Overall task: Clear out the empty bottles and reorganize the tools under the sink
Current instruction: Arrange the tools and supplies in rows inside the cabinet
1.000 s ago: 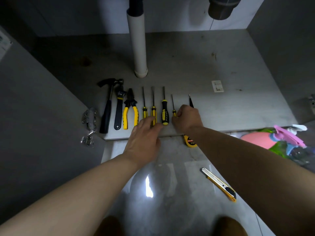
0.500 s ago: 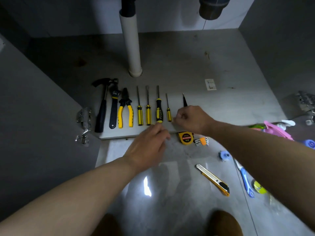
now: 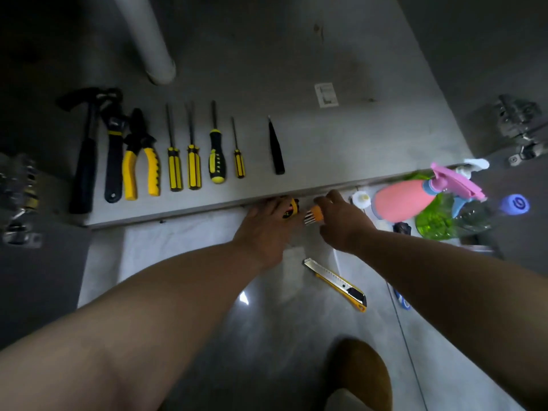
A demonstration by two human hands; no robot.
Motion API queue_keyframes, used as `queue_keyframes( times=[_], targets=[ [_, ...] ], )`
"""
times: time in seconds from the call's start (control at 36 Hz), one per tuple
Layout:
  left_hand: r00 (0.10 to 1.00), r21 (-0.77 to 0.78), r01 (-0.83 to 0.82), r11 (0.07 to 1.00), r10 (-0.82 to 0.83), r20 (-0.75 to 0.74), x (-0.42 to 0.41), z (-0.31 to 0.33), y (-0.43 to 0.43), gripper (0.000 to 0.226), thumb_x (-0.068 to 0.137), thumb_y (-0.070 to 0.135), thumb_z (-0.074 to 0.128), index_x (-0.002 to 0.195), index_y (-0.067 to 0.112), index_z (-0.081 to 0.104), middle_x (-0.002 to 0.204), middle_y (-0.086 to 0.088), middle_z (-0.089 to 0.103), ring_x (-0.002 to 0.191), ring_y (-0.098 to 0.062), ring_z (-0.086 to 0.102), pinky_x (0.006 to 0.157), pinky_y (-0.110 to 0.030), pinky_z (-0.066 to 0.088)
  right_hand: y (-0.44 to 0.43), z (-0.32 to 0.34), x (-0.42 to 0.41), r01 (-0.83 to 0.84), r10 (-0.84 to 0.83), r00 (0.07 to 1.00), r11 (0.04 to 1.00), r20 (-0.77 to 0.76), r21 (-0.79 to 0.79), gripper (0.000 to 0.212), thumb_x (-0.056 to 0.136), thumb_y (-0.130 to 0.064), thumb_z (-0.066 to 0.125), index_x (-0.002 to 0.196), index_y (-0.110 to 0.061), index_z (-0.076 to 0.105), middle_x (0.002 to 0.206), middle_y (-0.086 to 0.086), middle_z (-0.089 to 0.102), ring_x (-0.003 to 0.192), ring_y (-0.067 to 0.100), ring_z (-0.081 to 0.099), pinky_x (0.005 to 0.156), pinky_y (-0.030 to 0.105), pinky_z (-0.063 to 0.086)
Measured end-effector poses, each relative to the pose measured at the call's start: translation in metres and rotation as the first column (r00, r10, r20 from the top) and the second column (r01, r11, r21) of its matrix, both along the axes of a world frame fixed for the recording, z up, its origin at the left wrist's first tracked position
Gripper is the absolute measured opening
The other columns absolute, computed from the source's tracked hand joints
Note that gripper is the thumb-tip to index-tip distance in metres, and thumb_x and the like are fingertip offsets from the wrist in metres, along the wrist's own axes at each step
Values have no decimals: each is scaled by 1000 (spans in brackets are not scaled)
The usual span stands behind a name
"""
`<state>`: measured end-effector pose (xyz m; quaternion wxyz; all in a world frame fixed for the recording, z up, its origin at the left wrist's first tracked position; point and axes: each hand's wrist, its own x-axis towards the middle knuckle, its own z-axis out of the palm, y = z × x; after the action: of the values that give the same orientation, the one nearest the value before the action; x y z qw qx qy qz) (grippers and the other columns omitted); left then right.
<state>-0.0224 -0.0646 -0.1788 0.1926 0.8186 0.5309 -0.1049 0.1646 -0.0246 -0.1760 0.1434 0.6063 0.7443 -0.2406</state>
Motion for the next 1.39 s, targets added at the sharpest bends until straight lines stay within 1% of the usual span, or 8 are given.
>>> queue_keyframes(
  times=[0.31, 0.47, 0.64, 0.78, 0.92, 1.11, 1.31, 1.39],
  targets=[
    [995, 111, 29, 993, -39, 90, -8, -22, -14, 59, 85, 5, 58, 139, 29, 48, 145, -7, 30, 128, -34, 34, 97, -40, 46, -13, -29, -11, 14, -13, 994, 1000, 107, -9, 55, 91, -16, 58, 140, -14, 34, 129, 16, 42, 106, 42, 61, 72, 40, 45],
    [917, -87, -239, 967, 254, 307, -27, -22, -36, 29, 101, 29, 52, 125, 15, 60, 132, -10, 44, 120, -28, 43, 97, -47, 48, -17, -1, -9, -10, -21, 990, 975, -139, -221, 24, 93, -22, 60, 116, -13, 62, 110, 4, 63, 102, 23, 60, 78, 25, 42],
    [967, -207, -83, 975, 129, 221, -41, -5, -45, 31, 103, 30, 42, 124, 21, 62, 135, -8, 43, 126, -29, 38, 99, -41, 42, -1, 60, -4, 97, -509, 670, 782, -541, -615, 8, 92, -12, 70, 93, -4, 68, 62, -5, 57, 53, 8, 47, 45, 17, 36],
    [950, -109, 181, 977, -145, 276, -55, 36, -43, 50, 91, 10, 59, 126, 41, 41, 140, -6, 26, 125, -27, 29, 91, -35, 49, 47, 108, -29, 197, -531, 493, 840, -689, -506, 5, 95, -8, 65, 91, -6, 67, 67, 7, 59, 57, 11, 53, 54, 18, 44],
    [884, 90, -2, 996, -40, 466, -79, 92, -13, 38, 100, 39, 41, 138, 41, 36, 133, 2, 32, 116, -18, 42, 91, -32, 49, 108, 126, -69, 388, -501, 466, 857, -729, -341, 10, 96, 1, 59, 90, -4, 64, 79, 17, 60, 58, 12, 60, 57, 19, 53],
    [409, -37, -683, 729, 424, 808, -131, 123, 38, 48, 86, 28, 74, 127, 47, 56, 122, 9, 51, 107, -4, 59, 94, -22, 50, 164, 103, -119, 560, -539, 549, 805, -639, -199, 10, 86, -2, 70, 76, -1, 70, 71, 18, 72, 59, 18, 70, 67, 37, 62],
    [54, -282, -754, 593, 484, 873, -160, 121, 56, 44, 79, 12, 84, 117, 24, 64, 92, 24, 67, 81, 8, 63, 75, -15, 55, 179, 73, -141, 566, -556, 557, 797, -617, -208, 7, 88, -9, 67, 86, -15, 69, 91, 8, 67, 71, 17, 63, 55, 21, 52],
    [-7, -334, -750, 571, 498, 867, -163, 111, 56, 46, 76, 14, 87, 114, 24, 63, 102, 3, 69, 85, -2, 65, 80, -30, 59, 182, 62, -146, 616, -547, 609, 783, -574, -93, 21, 87, -20, 73, 107, -13, 76, 104, 11, 73, 96, 28, 70, 85, 36, 59]
  ],
)
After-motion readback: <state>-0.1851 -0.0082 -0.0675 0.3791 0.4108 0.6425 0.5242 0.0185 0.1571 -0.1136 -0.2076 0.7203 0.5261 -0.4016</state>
